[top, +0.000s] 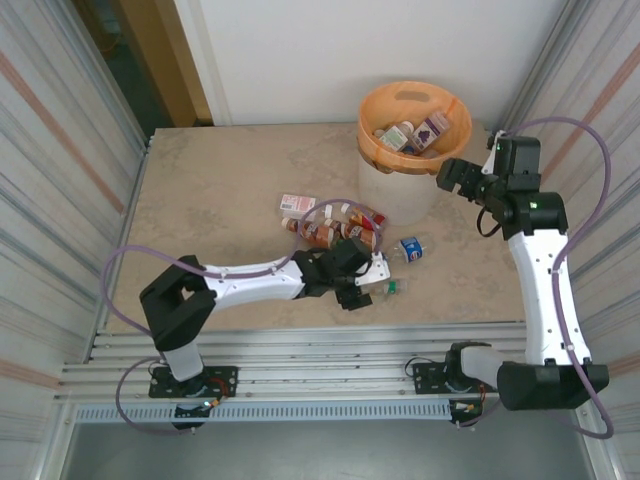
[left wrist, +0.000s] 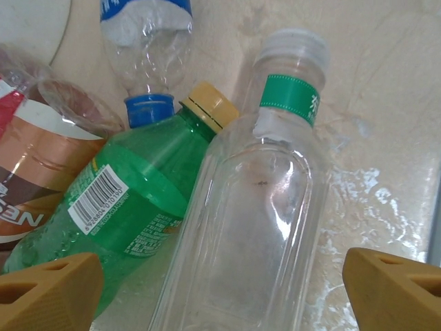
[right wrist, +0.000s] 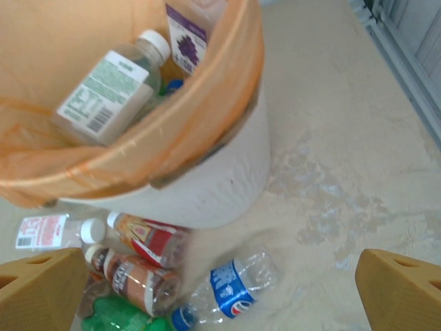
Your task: Put the plastic bottles in the bin
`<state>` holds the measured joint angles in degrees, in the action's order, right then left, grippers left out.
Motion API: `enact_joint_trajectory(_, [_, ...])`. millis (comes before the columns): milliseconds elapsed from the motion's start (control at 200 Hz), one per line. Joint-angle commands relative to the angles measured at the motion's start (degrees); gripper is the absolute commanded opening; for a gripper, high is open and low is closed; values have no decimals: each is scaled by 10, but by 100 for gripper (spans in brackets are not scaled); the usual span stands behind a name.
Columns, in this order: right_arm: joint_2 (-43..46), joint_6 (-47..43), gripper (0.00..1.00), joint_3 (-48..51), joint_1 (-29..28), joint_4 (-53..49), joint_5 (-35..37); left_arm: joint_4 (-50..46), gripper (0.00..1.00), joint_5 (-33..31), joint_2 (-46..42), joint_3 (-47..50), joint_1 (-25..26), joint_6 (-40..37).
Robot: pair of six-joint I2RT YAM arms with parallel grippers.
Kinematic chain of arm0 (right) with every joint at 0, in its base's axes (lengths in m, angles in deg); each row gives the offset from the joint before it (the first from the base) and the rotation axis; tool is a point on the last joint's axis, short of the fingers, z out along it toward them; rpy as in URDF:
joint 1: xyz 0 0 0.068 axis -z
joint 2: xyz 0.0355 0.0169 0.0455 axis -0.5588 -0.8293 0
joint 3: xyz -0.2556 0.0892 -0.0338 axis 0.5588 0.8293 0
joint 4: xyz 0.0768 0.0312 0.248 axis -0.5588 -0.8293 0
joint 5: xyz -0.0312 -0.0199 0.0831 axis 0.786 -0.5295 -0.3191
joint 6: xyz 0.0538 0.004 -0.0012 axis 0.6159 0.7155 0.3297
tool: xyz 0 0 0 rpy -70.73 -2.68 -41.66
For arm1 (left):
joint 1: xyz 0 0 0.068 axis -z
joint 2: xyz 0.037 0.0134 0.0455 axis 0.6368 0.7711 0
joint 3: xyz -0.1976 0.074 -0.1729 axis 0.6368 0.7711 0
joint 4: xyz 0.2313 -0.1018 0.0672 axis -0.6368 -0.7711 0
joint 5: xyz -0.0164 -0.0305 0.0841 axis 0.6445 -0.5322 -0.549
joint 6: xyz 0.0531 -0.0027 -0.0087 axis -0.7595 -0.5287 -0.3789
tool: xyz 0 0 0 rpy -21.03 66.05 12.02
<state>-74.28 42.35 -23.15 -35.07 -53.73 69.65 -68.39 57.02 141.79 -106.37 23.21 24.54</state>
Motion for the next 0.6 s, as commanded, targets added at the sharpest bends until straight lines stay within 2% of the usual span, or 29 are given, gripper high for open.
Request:
enact_joint_trajectory(0, [28, 17, 98, 21, 1, 13, 7, -33, 90, -44, 19, -25, 11, -25])
enact_joint_trajectory(225, [38, 19, 98, 45, 1, 9, 2, -46, 89, -57, 48, -39, 16, -25])
enact_joint_trajectory(426, [39, 20, 98, 48, 1, 13, -2, -56, 81, -50, 57, -39, 19, -17])
enact_joint_trajectory(466, [39, 20, 98, 49, 1, 14, -2, -60, 77, -48, 59, -38, 20, -15])
enact_joint_trajectory(596, [38, 23, 98, 51, 1, 18, -6, -63, 76, -41, 65, -35, 25, -8])
